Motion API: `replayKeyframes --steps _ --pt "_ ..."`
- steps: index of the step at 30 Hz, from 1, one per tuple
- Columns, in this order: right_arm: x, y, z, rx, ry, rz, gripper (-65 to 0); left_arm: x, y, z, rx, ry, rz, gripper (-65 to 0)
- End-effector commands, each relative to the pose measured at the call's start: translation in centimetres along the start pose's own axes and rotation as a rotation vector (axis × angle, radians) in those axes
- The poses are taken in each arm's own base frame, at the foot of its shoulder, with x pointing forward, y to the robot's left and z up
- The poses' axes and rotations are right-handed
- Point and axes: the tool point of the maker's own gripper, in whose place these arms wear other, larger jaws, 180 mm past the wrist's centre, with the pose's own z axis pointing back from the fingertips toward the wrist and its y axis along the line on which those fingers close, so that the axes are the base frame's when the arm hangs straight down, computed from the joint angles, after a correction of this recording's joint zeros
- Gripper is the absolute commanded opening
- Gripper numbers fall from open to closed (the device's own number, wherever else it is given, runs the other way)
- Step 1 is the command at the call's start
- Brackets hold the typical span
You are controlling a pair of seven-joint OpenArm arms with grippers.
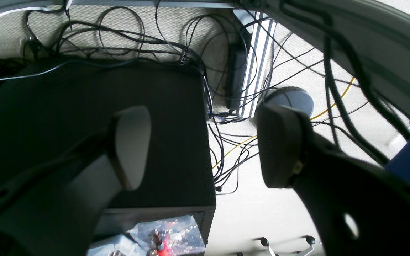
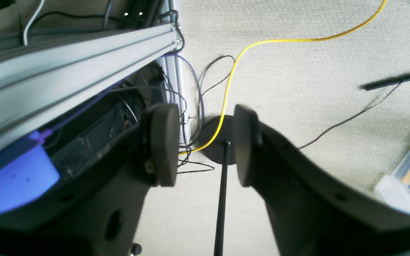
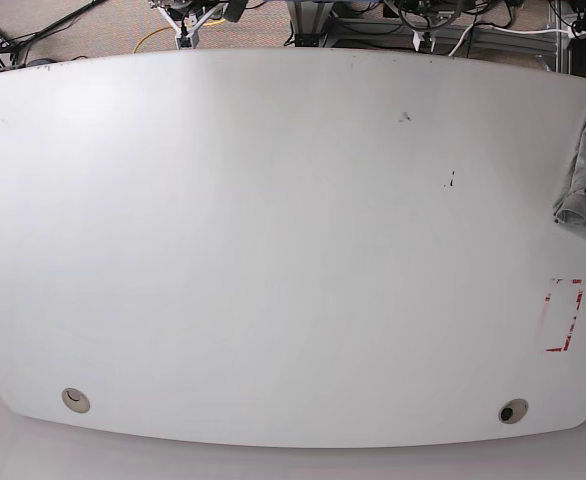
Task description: Fold the T-shirt properly
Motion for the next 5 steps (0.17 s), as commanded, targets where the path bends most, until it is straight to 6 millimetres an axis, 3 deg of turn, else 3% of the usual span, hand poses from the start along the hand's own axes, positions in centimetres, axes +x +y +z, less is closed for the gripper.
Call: replayKeyframes --steps 1,5 --pt "0.15 -0.45 0.13 -0.003 -0.006 0.003 -41.1 0.18 0.2 0.02 0.002 -0.006 -0.003 -22.1" --pt "0.12 -0.55 0.17 -0.005 -0.008 0.003 -41.1 0.27 -0.01 -0.01 -0.001 -0.007 -0.003 -22.1"
